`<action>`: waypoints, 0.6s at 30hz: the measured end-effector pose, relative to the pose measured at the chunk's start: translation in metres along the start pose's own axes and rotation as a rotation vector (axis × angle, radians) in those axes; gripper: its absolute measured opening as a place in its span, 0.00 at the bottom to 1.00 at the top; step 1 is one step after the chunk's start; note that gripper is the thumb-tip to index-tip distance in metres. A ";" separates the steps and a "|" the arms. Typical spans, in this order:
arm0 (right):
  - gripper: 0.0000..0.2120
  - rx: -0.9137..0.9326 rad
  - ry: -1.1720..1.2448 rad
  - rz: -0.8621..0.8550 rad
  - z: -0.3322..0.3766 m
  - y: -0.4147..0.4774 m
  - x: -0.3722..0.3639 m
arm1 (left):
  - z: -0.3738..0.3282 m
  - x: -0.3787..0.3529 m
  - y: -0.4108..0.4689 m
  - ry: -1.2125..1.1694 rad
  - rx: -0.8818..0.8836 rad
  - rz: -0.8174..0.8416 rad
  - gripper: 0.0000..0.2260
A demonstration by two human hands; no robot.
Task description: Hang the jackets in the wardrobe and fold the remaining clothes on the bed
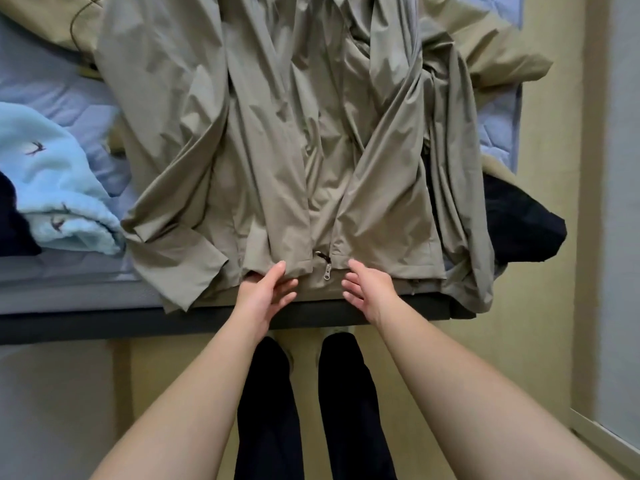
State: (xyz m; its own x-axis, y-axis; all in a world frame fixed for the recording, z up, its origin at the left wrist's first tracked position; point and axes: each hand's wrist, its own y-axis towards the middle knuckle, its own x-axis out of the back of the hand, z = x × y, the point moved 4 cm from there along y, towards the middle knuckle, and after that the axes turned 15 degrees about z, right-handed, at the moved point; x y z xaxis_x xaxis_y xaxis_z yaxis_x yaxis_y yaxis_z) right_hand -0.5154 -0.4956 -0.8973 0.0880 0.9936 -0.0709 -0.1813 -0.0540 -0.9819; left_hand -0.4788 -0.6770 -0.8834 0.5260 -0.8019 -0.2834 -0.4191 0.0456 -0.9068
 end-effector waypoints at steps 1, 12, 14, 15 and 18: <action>0.08 -0.005 0.113 0.003 -0.001 0.001 -0.001 | 0.003 -0.002 0.003 -0.002 -0.003 0.012 0.04; 0.05 0.113 0.325 0.167 0.001 0.015 -0.032 | -0.009 -0.019 0.021 0.014 -0.050 -0.035 0.12; 0.04 0.156 0.278 0.244 0.006 0.010 -0.031 | -0.024 -0.028 0.016 -0.142 -0.150 0.028 0.08; 0.04 0.172 0.244 0.271 0.008 0.007 -0.030 | -0.031 -0.033 0.014 -0.208 -0.190 0.077 0.08; 0.03 0.218 0.170 0.336 0.011 -0.006 -0.029 | -0.041 -0.044 0.005 -0.141 -0.217 0.164 0.13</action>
State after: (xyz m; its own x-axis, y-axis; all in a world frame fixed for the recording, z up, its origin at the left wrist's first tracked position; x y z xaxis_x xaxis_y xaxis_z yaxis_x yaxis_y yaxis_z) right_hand -0.5278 -0.5225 -0.8878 0.1456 0.8928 -0.4263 -0.4281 -0.3316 -0.8407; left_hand -0.5346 -0.6660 -0.8630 0.5292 -0.7029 -0.4752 -0.6472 0.0277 -0.7618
